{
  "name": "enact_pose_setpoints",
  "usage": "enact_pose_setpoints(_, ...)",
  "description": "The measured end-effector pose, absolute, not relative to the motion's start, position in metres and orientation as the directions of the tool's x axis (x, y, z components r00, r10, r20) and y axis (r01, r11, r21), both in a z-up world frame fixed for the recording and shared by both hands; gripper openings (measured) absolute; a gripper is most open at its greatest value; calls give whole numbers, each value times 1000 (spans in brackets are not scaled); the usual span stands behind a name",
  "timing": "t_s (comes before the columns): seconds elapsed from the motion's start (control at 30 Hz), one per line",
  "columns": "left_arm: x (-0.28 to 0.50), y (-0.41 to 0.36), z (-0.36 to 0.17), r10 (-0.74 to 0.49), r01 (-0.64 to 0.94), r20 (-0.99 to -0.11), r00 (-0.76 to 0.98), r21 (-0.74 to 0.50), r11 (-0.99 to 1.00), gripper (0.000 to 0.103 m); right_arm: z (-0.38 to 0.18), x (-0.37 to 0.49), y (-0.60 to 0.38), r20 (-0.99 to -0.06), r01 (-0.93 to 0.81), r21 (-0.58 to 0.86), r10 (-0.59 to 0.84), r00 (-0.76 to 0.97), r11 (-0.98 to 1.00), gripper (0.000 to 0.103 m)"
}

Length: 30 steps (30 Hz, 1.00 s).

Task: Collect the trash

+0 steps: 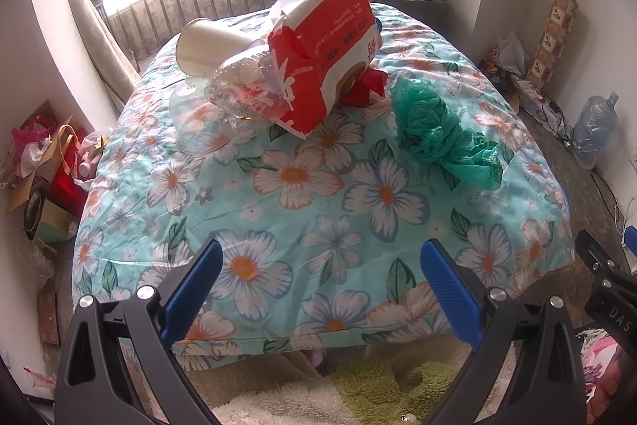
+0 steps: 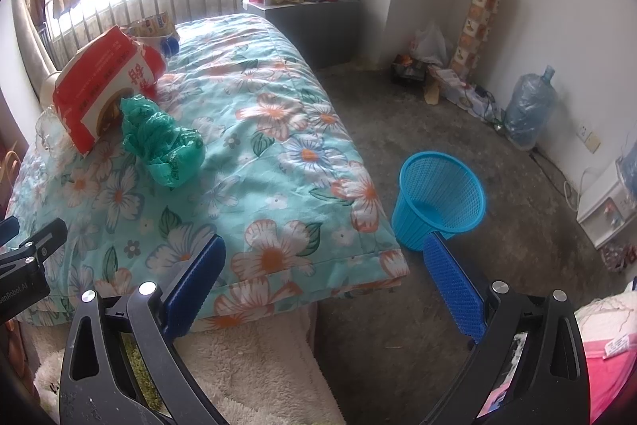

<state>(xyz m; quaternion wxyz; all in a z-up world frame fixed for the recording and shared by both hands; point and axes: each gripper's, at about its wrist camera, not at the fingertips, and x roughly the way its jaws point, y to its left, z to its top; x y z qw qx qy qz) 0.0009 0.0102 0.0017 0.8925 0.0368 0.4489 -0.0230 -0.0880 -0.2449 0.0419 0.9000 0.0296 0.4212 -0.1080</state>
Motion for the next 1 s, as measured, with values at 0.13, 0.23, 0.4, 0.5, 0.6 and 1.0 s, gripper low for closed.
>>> enact_pose_setpoints(0.13, 1, 11, 1, -6, 72, -802, 597, 46, 996, 97, 41, -88, -245, -764, 221, -39, -171, 622, 975, 96)
enact_pose_setpoints(0.23, 0, 14, 0, -2, 65, -803, 595, 46, 997, 97, 40, -88, -244, -764, 220, -40, -172, 622, 975, 96)
enact_pose_setpoints(0.4, 0, 14, -1, 3, 58, -809, 588, 46, 997, 97, 40, -88, -245, -765, 219, -41, -171, 621, 975, 96)
enact_pose_setpoints(0.5, 0, 14, -1, 6, 54, -810, 586, 47, 997, 98, 40, -88, -245, -765, 220, -40, -172, 621, 975, 96)
enact_pose_setpoints(0.6, 0, 14, -2, 8, 53, -811, 585, 49, 997, 97, 40, -88, -245, -765, 221, -40, -172, 621, 975, 96)
enact_pose_setpoints(1.0, 0, 16, -4, 15, 49, -813, 582, 54, 997, 97, 39, -88, -244, -766, 223, -42, -175, 619, 974, 96)
